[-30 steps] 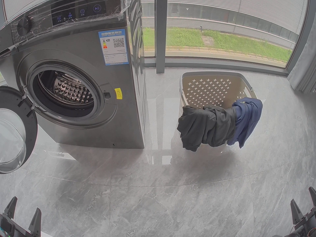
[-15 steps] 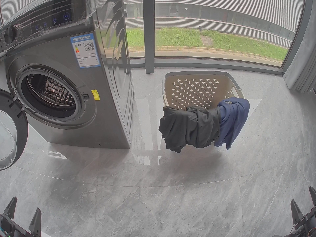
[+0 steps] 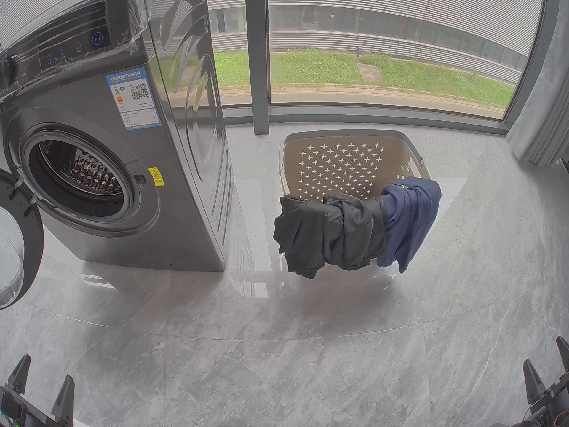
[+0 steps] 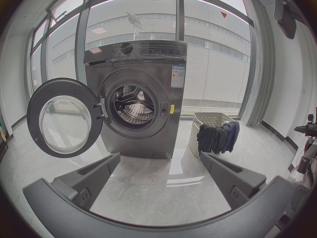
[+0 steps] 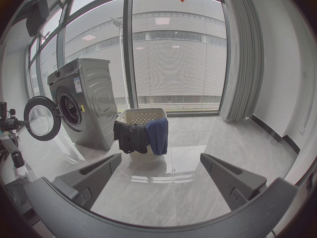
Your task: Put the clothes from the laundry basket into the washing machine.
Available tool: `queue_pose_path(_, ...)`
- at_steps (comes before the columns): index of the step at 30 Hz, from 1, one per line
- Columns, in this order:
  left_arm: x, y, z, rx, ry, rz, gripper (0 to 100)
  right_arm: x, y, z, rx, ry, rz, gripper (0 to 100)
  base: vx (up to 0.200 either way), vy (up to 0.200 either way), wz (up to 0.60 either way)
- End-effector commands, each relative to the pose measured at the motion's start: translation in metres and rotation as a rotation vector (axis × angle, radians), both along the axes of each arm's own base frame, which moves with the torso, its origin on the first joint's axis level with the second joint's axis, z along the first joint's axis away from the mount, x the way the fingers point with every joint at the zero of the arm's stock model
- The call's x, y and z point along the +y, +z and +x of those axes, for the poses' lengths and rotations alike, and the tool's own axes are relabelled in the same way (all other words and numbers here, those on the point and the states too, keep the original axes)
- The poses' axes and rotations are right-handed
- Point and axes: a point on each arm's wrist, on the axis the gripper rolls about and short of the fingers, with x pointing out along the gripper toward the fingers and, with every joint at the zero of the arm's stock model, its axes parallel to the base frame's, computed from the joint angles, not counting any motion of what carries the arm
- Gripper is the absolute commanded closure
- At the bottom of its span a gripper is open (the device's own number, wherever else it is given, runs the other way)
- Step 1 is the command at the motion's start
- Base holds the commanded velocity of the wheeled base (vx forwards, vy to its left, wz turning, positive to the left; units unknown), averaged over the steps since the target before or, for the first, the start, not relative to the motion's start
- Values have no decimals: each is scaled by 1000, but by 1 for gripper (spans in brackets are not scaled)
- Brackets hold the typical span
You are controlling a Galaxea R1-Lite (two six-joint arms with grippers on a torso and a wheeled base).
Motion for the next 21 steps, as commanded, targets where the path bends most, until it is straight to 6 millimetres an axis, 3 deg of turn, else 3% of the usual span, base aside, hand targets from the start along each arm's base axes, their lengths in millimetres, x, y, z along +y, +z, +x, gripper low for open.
queue_pose_path(1,0,-5,0,2,0,-1,0,0,-4,0,0,-1,0,0,200,0,0)
queue_pose_path(13,0,-5,0,2,0,-1,0,0,-4,0,0,1,0,0,0,0,0)
queue_pose_path(21,0,-5,0,4,0,-1,0,0,-4,0,0,1,0,0,0,-200,0)
